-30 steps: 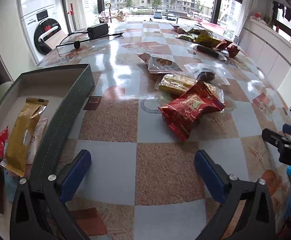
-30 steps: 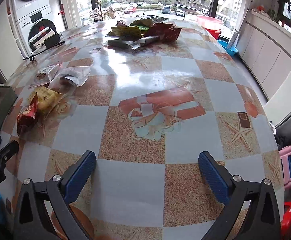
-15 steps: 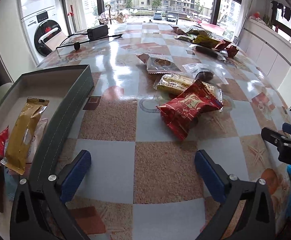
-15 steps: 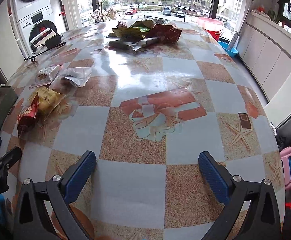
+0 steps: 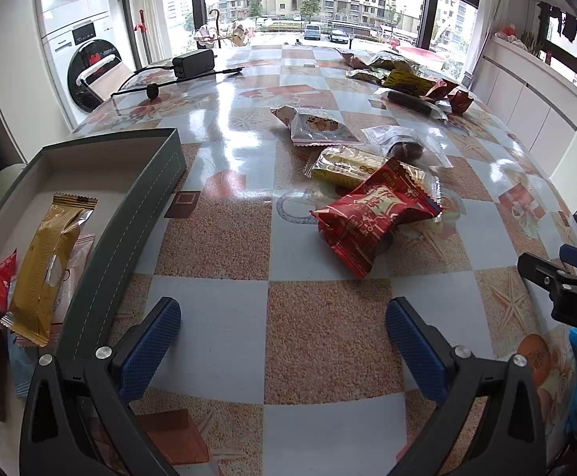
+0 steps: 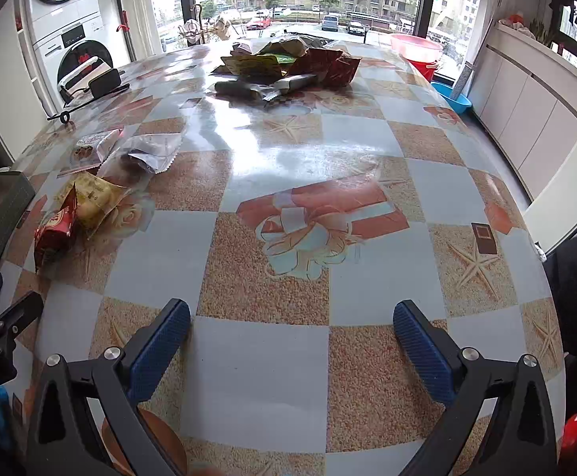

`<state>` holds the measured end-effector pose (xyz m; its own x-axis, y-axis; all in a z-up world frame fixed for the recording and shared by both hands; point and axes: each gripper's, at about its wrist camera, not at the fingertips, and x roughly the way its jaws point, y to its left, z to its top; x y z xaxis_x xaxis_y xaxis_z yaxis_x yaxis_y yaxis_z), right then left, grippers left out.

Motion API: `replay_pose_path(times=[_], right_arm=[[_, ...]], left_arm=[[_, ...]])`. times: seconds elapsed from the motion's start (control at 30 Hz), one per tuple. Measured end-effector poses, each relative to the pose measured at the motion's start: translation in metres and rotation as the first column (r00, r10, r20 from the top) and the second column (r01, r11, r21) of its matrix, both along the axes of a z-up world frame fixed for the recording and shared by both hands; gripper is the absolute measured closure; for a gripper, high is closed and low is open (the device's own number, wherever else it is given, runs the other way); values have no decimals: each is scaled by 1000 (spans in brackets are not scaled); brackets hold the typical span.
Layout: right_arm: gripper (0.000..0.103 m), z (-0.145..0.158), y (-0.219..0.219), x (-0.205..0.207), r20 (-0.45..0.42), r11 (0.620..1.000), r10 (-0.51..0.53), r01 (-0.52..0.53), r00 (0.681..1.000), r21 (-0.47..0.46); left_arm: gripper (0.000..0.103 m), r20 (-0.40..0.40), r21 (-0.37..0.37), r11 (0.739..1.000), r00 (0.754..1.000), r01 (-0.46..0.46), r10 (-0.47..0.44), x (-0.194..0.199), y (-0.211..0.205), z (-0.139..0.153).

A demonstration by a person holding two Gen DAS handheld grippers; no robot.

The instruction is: Organize snacks

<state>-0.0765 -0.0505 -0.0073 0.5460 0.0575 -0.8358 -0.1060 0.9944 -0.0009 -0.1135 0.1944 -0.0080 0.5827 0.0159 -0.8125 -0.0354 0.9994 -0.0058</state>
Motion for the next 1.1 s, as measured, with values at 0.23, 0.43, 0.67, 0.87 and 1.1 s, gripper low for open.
replay_pose_path(times=[0.23, 0.43, 0.67, 0.87, 1.1], right_arm=[[0, 0, 0, 0, 0, 1000, -1, 1, 1000, 0], [0, 0, 0, 0, 1, 1000, 0, 0, 1000, 0], [0, 0, 0, -1, 1, 1000, 0, 0, 1000, 0], [0, 0, 0, -1, -2, 1000, -2, 2, 1000, -1], [0, 4, 6, 9, -57, 1000, -6, 7, 998, 27]], left_arm=[[0, 0, 0, 1000, 1000, -1, 1, 0, 0, 0], [0, 0, 0, 1000, 1000, 0, 0, 0, 0, 0], [0, 0, 0, 1000, 1000, -1, 1, 0, 0, 0], [0, 0, 0, 1000, 1000, -1, 1, 0, 0, 0], [0, 1, 0, 1000, 1000, -1, 1, 0, 0, 0]])
